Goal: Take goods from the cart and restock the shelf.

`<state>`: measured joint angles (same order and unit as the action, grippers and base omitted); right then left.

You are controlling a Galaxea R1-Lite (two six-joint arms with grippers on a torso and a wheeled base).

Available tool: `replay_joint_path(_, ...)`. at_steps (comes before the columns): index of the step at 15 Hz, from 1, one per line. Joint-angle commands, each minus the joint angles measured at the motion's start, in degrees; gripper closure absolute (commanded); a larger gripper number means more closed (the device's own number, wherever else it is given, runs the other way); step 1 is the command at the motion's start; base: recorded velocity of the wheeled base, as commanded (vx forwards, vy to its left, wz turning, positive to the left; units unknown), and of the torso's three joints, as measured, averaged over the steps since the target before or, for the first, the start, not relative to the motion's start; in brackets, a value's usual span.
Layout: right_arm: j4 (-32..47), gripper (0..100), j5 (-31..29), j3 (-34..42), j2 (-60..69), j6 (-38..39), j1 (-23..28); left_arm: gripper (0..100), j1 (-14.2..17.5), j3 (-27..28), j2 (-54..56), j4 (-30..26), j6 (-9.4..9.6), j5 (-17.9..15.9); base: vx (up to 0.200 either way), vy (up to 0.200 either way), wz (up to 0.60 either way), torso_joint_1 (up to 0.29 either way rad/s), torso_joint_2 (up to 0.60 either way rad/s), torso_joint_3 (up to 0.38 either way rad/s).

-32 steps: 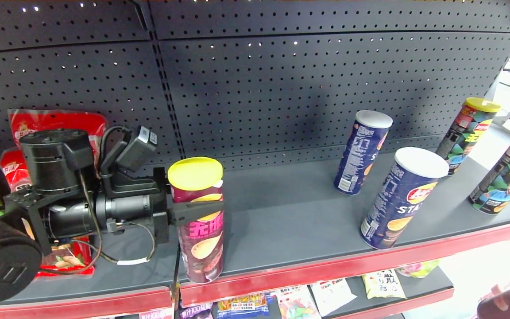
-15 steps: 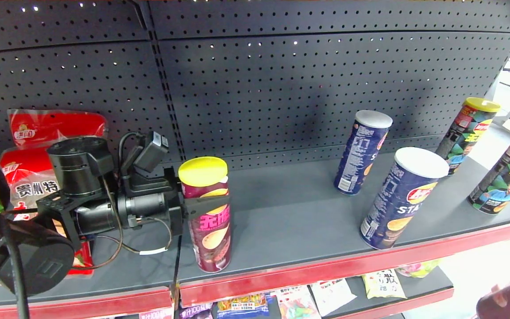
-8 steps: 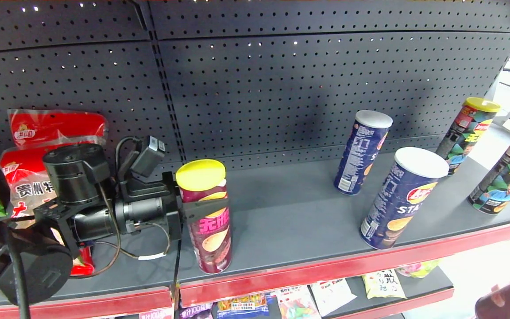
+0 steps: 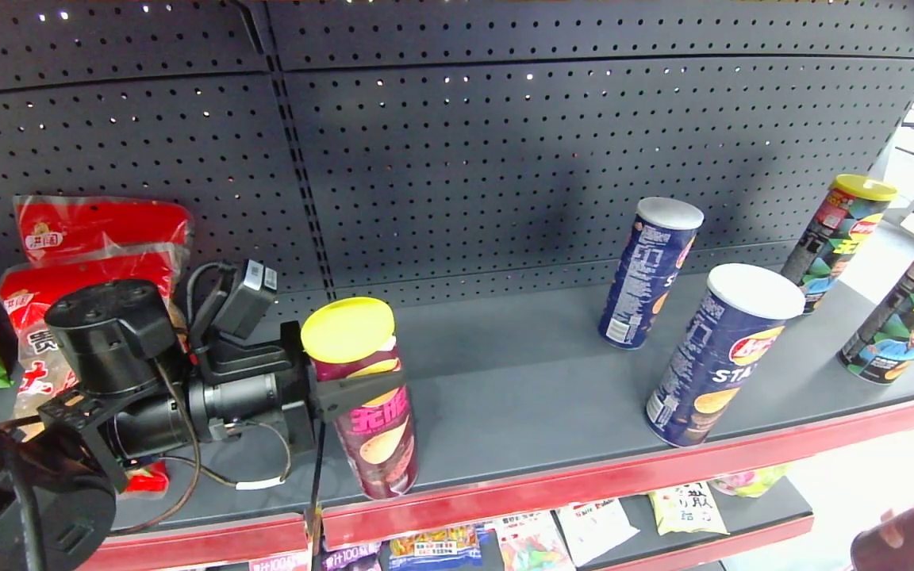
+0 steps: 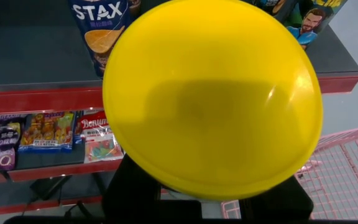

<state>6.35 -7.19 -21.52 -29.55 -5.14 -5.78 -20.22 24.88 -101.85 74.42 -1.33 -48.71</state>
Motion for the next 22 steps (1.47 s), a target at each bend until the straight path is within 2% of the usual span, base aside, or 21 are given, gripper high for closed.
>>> replay_joint_path(1,0.06,100,-0.01,-0.1,-0.16,-0.04,-0.02,100,0.01,-0.71,-0.45,0.2,0.01,-0.07,0.0,0.0,0.0,0.0,0.0,0.0)
replay_joint_path(3,0.06,100,-0.01,-0.37,-0.6,-0.04,-0.02,100,-0.08,-0.71,-0.45,0.64,0.1,-0.24,0.0,0.0,0.0,0.0,0.0,0.0)
replay_joint_path(8,0.06,100,-0.01,-0.72,-0.86,-0.13,-0.02,100,-0.17,-0.54,-1.68,1.07,0.54,-4.37,0.0,0.0,0.0,0.0,0.0,0.0)
replay_joint_path(11,0.06,100,-0.01,-0.81,-0.86,-0.13,-0.02,100,-0.34,-0.54,-2.91,3.62,0.89,-6.48,0.0,0.0,0.0,0.0,0.0,0.0)
replay_joint_path(18,0.06,100,-0.01,-0.81,-1.04,-0.13,-0.02,100,-0.17,-0.71,-3.79,5.38,0.89,-6.48,0.0,0.0,0.0,0.0,0.0,0.0)
replay_joint_path(19,0.06,100,-0.01,-0.81,-1.04,-0.13,-0.02,0,-0.17,-0.8,-4.14,6.08,0.89,-6.39,0.0,0.0,0.0,0.0,0.0,0.0)
replay_joint_path(22,0.06,100,-0.01,-0.81,-1.04,-0.13,-0.02,0,-0.17,-0.8,-4.58,6.96,0.89,-6.04,0.0,0.0,0.0,0.0,0.0,0.0)
